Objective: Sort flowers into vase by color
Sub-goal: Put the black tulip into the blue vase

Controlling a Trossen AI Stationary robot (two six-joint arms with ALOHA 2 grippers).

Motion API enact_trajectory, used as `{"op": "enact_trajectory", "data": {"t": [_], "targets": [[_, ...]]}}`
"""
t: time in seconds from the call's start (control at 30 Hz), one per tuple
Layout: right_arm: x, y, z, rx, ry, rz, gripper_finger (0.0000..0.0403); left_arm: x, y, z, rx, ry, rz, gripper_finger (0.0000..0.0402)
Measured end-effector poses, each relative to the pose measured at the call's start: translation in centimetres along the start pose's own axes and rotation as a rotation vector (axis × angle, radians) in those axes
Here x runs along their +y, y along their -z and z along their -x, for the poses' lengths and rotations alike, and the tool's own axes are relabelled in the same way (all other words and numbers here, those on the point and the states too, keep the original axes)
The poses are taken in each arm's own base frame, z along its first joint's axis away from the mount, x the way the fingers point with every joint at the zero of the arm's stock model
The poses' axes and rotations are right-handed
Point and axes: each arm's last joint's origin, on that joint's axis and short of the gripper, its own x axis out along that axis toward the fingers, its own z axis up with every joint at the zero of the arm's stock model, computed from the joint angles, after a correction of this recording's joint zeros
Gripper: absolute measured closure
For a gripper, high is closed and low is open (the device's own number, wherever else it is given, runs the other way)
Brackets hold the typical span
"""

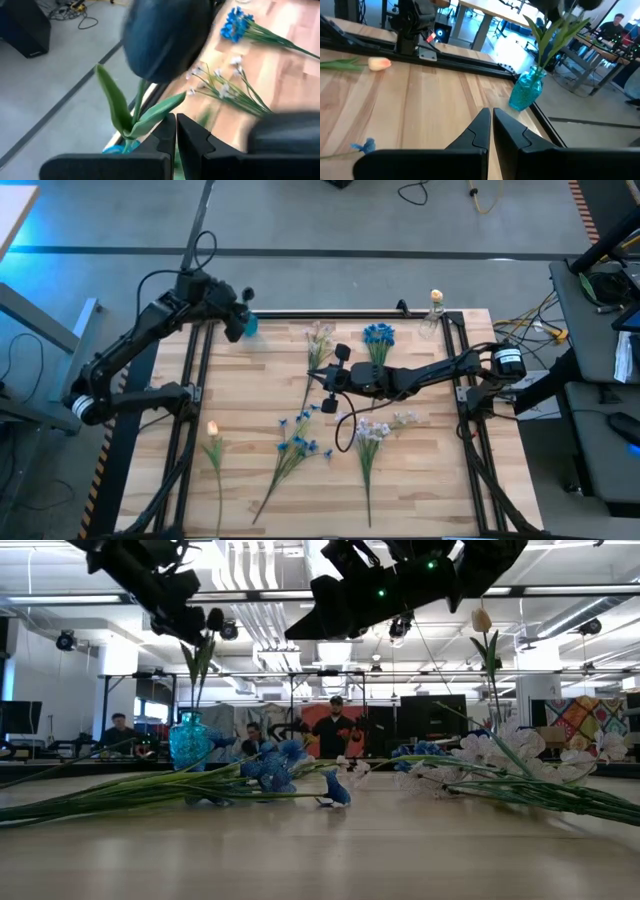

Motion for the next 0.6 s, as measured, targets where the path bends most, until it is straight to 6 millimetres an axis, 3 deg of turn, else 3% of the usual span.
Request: {"op": "enact_trajectory", "data": {"t": [0.37, 0.6], "targets": [[0.1, 0.2, 0.0, 0.019, -0.005, 0.018, 0.039, 0.9, -0.6, -2.6, -0.026, -0.021, -0.005, 0.0401], [0.1, 0.3, 0.0, 0.03, -0.008, 0.023, 0.039, 0.4, -0.6, 0.2, 0.038, -0.056, -0.044, 0.0401]]}}
